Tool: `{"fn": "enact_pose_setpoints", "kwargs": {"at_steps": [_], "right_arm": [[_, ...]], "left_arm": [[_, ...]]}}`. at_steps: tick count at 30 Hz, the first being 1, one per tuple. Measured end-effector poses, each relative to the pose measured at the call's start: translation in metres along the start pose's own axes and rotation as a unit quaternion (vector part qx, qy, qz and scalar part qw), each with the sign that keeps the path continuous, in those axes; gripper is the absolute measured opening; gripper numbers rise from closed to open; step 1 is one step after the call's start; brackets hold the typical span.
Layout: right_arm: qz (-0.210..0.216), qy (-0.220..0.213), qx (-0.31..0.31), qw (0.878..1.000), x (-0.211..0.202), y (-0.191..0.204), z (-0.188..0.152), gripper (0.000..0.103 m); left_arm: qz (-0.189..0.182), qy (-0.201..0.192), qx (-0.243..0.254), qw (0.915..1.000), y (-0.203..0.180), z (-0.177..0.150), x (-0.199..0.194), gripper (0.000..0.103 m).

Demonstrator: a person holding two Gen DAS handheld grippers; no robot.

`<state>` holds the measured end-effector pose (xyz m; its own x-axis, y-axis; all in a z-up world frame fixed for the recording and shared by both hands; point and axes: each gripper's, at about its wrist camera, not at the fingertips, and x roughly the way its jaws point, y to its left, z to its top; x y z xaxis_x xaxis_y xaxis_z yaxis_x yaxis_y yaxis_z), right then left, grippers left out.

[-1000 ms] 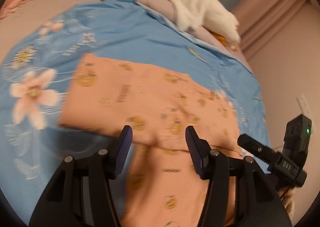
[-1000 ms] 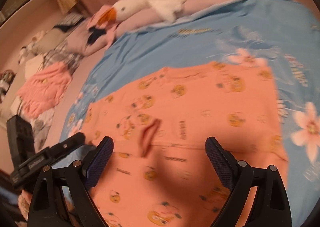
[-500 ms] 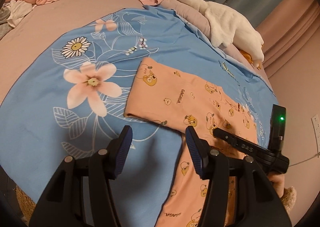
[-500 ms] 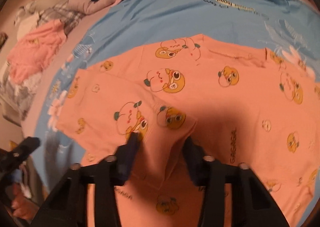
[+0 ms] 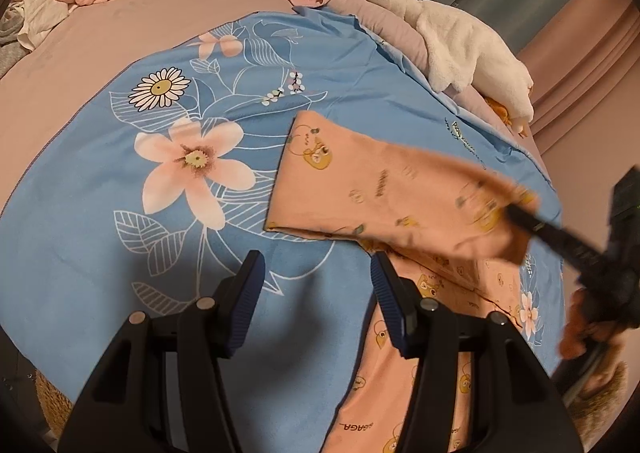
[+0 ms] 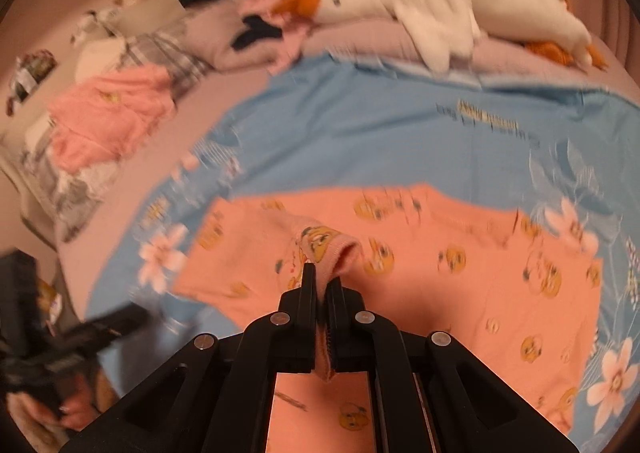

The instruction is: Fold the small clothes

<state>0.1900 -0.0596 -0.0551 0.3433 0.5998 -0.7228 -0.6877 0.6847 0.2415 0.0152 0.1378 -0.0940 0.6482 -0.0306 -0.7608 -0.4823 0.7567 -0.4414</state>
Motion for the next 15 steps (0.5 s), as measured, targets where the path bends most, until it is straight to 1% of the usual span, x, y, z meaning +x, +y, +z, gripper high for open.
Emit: {"fn": "enact_pose_setpoints", "kwargs": {"at_steps": [6, 9, 12, 15], "right_arm": [[0.012, -0.046, -0.018, 0.999, -0.034, 0.015, 0.03, 0.005], [0.004, -0.072, -0.025, 0.997, -0.052, 0.018, 0.042, 0.005], [0.008, -0.084, -0.016, 0.996, -0.064, 0.013, 0.048, 0.005], [-0.003, -0.095, -0.011, 0.995, -0.072, 0.006, 0.047, 0.005]], "left_arm": [[0.004, 0.005, 0.001, 1.0, 0.001, 0.001, 0.003, 0.055], [0.004, 0.008, 0.001, 1.0, 0.001, 0.003, 0.005, 0.055], [0.004, 0.01, -0.001, 0.9999, 0.0, 0.005, 0.007, 0.055], [0.0, 0.012, -0.002, 0.9999, -0.001, 0.007, 0.01, 0.055]]}}
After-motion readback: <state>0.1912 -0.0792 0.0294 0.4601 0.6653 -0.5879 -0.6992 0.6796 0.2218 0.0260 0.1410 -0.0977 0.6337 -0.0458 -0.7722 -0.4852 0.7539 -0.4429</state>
